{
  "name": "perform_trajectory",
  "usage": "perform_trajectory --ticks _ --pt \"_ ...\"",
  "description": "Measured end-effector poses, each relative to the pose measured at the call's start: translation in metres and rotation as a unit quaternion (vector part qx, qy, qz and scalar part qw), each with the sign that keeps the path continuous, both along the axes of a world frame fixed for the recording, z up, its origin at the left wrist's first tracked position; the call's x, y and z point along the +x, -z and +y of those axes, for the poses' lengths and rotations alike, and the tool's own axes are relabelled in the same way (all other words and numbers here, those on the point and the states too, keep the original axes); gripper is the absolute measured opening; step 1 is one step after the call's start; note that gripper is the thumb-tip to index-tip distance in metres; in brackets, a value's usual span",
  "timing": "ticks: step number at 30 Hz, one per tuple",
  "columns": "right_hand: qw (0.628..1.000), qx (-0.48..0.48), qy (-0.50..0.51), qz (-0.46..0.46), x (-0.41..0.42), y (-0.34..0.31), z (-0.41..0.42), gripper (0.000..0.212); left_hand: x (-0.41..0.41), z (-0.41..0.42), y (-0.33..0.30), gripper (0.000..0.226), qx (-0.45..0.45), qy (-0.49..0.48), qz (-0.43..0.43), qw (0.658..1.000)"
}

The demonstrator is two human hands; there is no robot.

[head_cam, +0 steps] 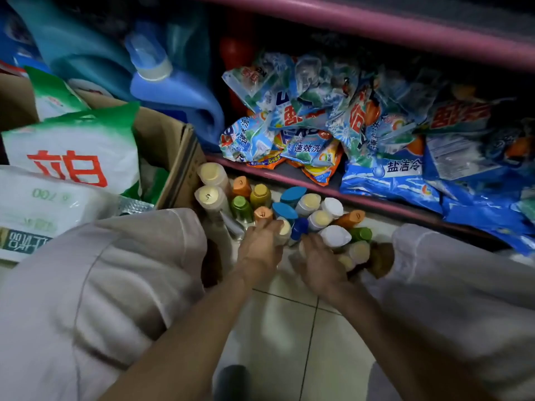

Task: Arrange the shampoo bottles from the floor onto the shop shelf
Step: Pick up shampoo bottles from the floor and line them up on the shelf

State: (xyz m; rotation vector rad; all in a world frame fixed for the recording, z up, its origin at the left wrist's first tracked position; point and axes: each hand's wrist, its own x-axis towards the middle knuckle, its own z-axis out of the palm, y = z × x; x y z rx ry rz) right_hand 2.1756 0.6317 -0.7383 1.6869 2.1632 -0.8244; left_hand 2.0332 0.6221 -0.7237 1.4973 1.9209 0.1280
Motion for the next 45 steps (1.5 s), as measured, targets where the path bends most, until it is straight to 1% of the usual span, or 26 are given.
perform_trajectory --ticks 1,3,6,8,11,12,15,17,20,21,23,24,29,32,35,37,39,41,45 --pt "1.0 0.01 -0.001 0.0 -0.001 0.004 -0.001 0.049 0.001 0.004 0.002 0.052 -0.001 0.016 0.009 1.0" --pt "0.999 0.031 -0.022 -0.028 -0.003 0.011 -0.003 0.047 0.003 0.011 0.006 0.052 0.002 0.049 0.022 0.999" --pt "0.994 0.044 -0.045 -0.084 -0.002 0.018 -0.005 0.055 0.002 0.014 0.01 0.053 0.0 0.066 0.028 0.997" --pt "0.991 0.048 -0.067 -0.107 0.001 0.023 -0.006 0.06 0.002 0.013 0.013 0.062 -0.004 0.084 0.061 0.995" --pt "0.988 0.035 -0.09 -0.121 0.006 0.031 -0.011 0.062 0.002 0.015 0.019 0.082 -0.008 0.137 0.123 0.983" --pt "0.987 0.033 -0.096 -0.128 0.009 0.033 -0.013 0.063 0.002 0.018 0.021 0.084 -0.006 0.156 0.139 0.978" --pt "0.982 0.038 -0.111 -0.147 0.013 0.042 -0.017 0.065 0.004 0.023 0.027 0.073 0.012 0.202 0.153 0.967" --pt "0.978 0.035 -0.134 -0.155 0.015 0.046 -0.022 0.062 0.007 0.023 0.031 0.068 0.019 0.208 0.154 0.966" --pt "0.973 0.099 -0.132 -0.16 0.016 0.044 -0.023 0.054 0.007 0.019 0.038 0.069 0.008 0.213 0.162 0.964" --pt "0.976 0.08 -0.13 -0.155 0.016 0.045 -0.023 0.051 0.006 0.018 0.041 0.068 0.001 0.219 0.168 0.961" --pt "0.979 0.014 -0.135 -0.151 0.014 0.048 -0.024 0.044 0.004 0.015 0.046 0.065 -0.011 0.232 0.173 0.957" --pt "0.98 0.005 -0.132 -0.147 0.012 0.047 -0.022 0.042 0.002 0.015 0.047 0.062 -0.016 0.234 0.171 0.957" --pt "0.994 -0.011 -0.068 -0.086 0.01 0.033 -0.016 0.032 -0.003 0.013 0.036 0.046 -0.037 0.214 0.172 0.961" --pt "0.998 -0.04 0.001 -0.043 0.01 0.02 -0.019 0.029 -0.01 0.005 0.02 0.039 -0.052 0.196 0.166 0.965" --pt "0.996 -0.065 0.065 -0.015 0.01 -0.007 -0.017 0.032 -0.018 -0.007 -0.01 0.033 -0.039 0.162 0.145 0.975" --pt "0.991 -0.08 0.103 0.02 0.012 -0.033 -0.009 0.032 -0.021 -0.008 -0.035 0.034 -0.031 0.132 0.129 0.982" --pt "0.981 -0.083 0.161 0.075 0.016 -0.067 -0.003 0.03 -0.025 -0.009 -0.067 0.034 -0.014 0.102 0.115 0.988" --pt "0.961 -0.078 0.222 0.146 0.022 -0.103 0.001 0.027 -0.03 -0.008 -0.098 0.028 0.03 0.061 0.102 0.992" --pt "0.901 -0.064 0.312 0.295 0.036 -0.184 0.01 0.019 -0.047 -0.005 -0.167 0.028 0.139 -0.049 0.058 0.987"
